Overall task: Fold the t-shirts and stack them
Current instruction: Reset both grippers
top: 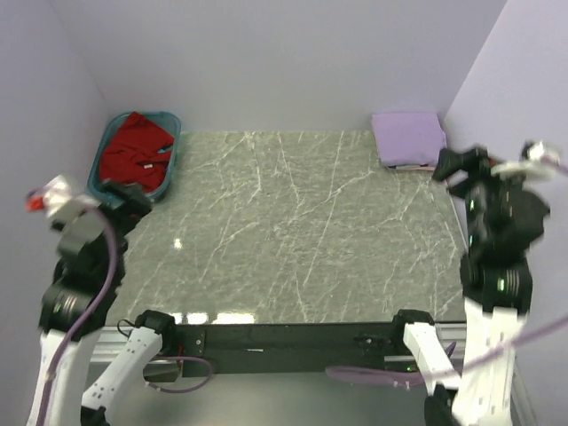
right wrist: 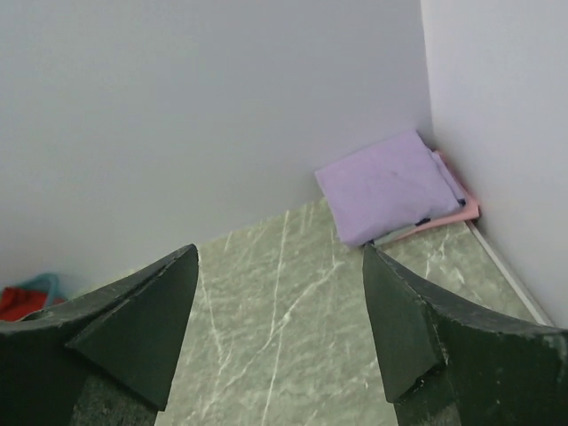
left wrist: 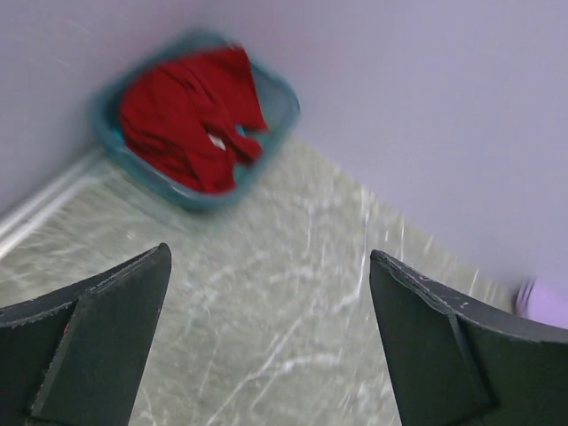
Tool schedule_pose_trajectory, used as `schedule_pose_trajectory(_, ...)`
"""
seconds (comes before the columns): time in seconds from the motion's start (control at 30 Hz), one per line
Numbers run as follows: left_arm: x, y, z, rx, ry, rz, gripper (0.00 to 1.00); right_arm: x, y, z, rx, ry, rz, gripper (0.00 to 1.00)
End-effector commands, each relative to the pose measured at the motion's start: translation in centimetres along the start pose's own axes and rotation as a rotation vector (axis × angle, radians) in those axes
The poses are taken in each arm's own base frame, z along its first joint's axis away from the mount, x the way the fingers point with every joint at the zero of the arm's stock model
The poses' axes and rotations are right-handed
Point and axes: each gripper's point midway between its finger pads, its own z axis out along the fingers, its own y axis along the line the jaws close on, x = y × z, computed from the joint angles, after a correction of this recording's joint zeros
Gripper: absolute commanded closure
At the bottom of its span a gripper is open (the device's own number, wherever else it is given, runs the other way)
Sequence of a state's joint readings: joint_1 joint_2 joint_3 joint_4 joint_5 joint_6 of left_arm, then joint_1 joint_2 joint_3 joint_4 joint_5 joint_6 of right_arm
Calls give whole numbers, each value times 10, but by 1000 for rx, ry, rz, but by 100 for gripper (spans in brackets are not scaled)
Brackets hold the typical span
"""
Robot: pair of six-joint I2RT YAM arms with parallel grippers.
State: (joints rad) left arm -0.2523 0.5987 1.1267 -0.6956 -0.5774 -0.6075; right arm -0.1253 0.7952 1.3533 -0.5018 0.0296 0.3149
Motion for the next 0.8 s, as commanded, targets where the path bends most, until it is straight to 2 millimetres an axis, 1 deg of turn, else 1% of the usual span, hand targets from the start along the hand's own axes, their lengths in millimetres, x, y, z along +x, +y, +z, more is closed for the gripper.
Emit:
schedule_pose_trajectory(0.0, -27, 42, -27, -146, -113, -44, 0, 32, -24, -31, 89, -4, 17, 18)
schedule_pose_trajectory(0.03, -32, 47, -34, -149, -136, -57, 1, 37, -25, -37, 91, -7, 10, 17)
schedule_pose_trajectory(0.07, -34, 53, -37, -172, -148, -58, 1, 45, -18, -43, 48, 14, -2, 16)
schedule_pose_trajectory(0.1, -33, 58, -39, -184, -158, -75, 1, 55, -21, -51, 34, 14, -21, 16)
schedule_pose_trajectory(0.13, -31, 62, -40, -192, -162, -84, 1, 61, -24, -55, 31, 14, -33, 15)
schedule_pose_trajectory(0.17, -29, 65, -40, -200, -167, -93, 1, 63, -28, -59, 41, -4, -31, 14)
schedule_pose_trajectory(0.2, -21, 68, -40, -197, -165, -110, 1, 75, -37, -66, 54, -14, -27, 14)
schedule_pose_trajectory(0.23, -17, 69, -40, -185, -163, -117, 1, 79, -41, -69, 59, -27, -23, 14)
schedule_pose_trajectory(0.27, -12, 66, -38, -161, -156, -127, 1, 78, -42, -70, 52, -59, -14, 14)
schedule_pose_trajectory(0.3, -4, 68, -37, -143, -161, -140, 1, 88, -46, -74, 37, -74, -26, 14)
schedule_pose_trajectory(0.33, 2, 68, -36, -128, -158, -149, 1, 90, -45, -76, 18, -95, -29, 14)
schedule_pose_trajectory(0.37, 6, 68, -35, -116, -159, -158, 1, 85, -42, -77, -7, -137, -27, 14)
schedule_pose_trajectory(0.4, 16, 71, -33, -109, -155, -161, 0, 92, -44, -79, -19, -151, -37, 13)
schedule_pose_trajectory(0.43, 16, 70, -32, -97, -171, -181, 0, 94, -46, -78, -14, -162, -36, 13)
schedule_pose_trajectory(0.47, 24, 73, -29, -100, -166, -176, 1, 99, -48, -76, -9, -162, -36, 13)
schedule_pose_trajectory(0.53, 21, 72, -30, -73, -198, -198, 0, 103, -49, -74, -3, -153, -44, 13)
schedule_pose_trajectory(0.57, 24, 73, -28, -72, -200, -191, 1, 105, -49, -72, -2, -146, -48, 13)
schedule_pose_trajectory(0.63, 18, 71, -30, -56, -230, -208, 0, 110, -50, -69, -1, -131, -57, 13)
schedule_pose_trajectory(0.77, 21, 66, -25, -25, -233, -164, 1, 114, -50, -68, -6, -136, -52, 12)
